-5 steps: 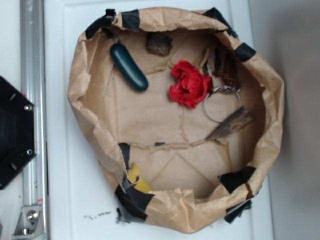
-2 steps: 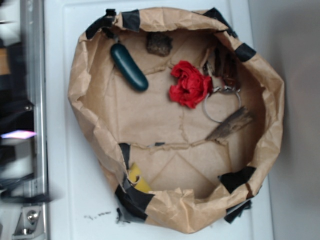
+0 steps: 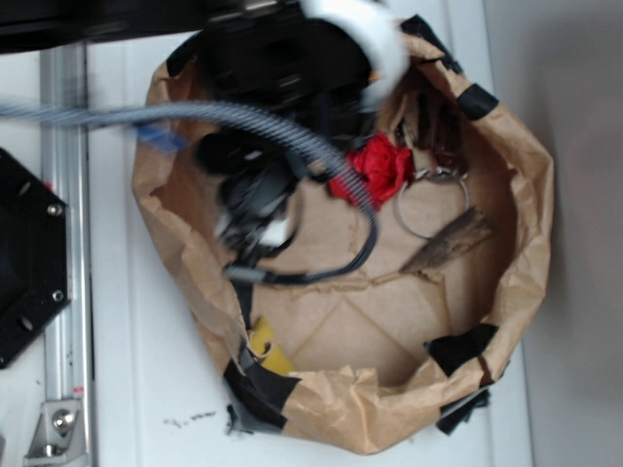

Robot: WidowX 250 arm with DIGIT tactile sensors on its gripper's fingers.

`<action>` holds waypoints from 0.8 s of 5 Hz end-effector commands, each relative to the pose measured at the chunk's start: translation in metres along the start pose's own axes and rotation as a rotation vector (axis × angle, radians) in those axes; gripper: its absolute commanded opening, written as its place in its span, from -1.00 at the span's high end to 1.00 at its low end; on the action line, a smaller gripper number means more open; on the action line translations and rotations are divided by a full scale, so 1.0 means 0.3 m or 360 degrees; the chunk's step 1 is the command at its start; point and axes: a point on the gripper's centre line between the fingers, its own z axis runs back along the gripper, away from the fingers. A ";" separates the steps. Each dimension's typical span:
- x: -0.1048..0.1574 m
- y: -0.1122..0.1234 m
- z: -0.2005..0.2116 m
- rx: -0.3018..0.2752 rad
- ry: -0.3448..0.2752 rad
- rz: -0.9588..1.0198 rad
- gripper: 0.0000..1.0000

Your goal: Grab the plastic pickle.

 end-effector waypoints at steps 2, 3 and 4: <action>-0.096 0.090 -0.288 0.0299 0.0003 -0.0384 -1.00; -0.103 0.085 -0.309 0.0303 0.0000 -0.0407 -1.00; -0.122 0.111 -0.356 0.0271 0.0019 -0.0354 -1.00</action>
